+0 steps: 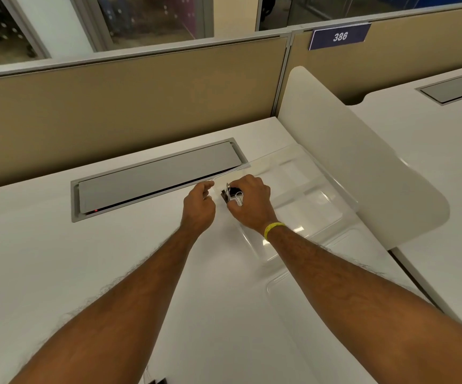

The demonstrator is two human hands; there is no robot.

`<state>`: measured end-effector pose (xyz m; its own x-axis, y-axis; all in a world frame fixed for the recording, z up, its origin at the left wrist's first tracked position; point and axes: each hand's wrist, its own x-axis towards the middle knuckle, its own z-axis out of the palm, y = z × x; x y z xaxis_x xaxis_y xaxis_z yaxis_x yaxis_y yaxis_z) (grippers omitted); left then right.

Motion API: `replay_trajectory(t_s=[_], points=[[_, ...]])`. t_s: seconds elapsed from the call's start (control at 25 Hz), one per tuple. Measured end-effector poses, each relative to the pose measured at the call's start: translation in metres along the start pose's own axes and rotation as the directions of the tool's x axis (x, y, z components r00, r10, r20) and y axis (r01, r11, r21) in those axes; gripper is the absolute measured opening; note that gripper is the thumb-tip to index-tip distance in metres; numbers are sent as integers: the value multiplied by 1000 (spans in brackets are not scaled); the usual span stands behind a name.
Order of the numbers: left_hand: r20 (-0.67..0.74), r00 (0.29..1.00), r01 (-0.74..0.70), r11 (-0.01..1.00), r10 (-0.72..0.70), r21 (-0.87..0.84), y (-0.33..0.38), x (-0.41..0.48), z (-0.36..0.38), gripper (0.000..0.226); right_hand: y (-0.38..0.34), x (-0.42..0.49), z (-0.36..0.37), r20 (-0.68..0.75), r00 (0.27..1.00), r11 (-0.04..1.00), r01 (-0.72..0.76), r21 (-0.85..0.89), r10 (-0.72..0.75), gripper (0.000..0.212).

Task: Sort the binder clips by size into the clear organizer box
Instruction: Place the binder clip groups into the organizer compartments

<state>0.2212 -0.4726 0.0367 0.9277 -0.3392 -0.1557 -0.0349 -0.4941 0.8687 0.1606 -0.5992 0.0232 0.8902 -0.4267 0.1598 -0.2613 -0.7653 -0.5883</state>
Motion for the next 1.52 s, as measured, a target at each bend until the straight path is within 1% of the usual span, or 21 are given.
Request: replay_trajectory(t_s=[0.08,0.12,0.24,0.32,0.4,0.52,0.56,0.64,0.76,0.8,0.84,0.88,0.96,1.04,1.08,1.2,1.32,1.4,1.52], points=[[2,1000,2,1000,-2,2,0,-1,0,42,-5,0,2,27,1000,1000,1,-31,0,43],[-2,1000,1,1000,-1,7,0,-2,1,42,-7,2,4,30,999,999,-34,-17,35,44],[-11,1000,6,999,-6,32,2,-3,2,40,-12,13,7,27,989,984,-147,106,145,36],[-12,1000,0,999,1,41,0,-4,2,40,-13,22,7,38,989,985,-147,87,144,26],[-7,1000,-6,999,7,38,0,-4,0,40,-11,31,3,48,990,985,-134,104,130,19],[-10,1000,-4,999,5,34,0,-3,-2,40,-6,51,-14,88,994,989,-78,123,68,19],[-14,1000,-4,999,4,33,1,-3,-2,39,-3,58,-20,133,990,992,-57,115,41,21],[-16,1000,-4,1000,5,27,1,-1,-3,39,-2,70,-31,265,964,995,-42,88,18,23],[-9,1000,-22,1000,22,20,-1,-1,-4,38,-4,75,-33,477,879,999,-38,5,31,24],[-4,1000,-29,999,29,26,-2,-1,-4,38,-5,73,-29,524,851,999,-18,-35,34,25],[-2,1000,-30,999,30,33,-2,-1,-5,37,-6,70,-26,539,842,997,12,-72,29,27],[0,1000,-26,999,26,39,-2,-1,-5,37,-6,68,-23,517,856,994,41,-100,17,28],[1,1000,-23,998,23,55,-4,-2,-8,37,-5,66,-24,394,919,989,68,-133,-10,28],[5,999,-38,997,38,70,-8,-3,-12,36,-4,65,-32,290,957,991,49,-122,-12,28],[9,999,-48,996,47,73,-11,-4,-14,35,-3,62,-36,271,963,993,38,-113,-6,27],[31,998,-49,993,46,108,-14,-13,-24,38,-9,43,-44,274,962,998,27,-57,-10,29],[74,996,-55,973,39,224,-17,-30,-38,54,-23,12,-38,247,968,999,38,-20,-32,36],[93,993,-101,938,74,332,-22,-46,-55,64,-38,-12,-32,256,963,993,108,-57,-90,43],[100,982,-188,839,159,510,-39,-74,-93,77,-65,-52,-18,271,947,969,214,-123,-174,55]])
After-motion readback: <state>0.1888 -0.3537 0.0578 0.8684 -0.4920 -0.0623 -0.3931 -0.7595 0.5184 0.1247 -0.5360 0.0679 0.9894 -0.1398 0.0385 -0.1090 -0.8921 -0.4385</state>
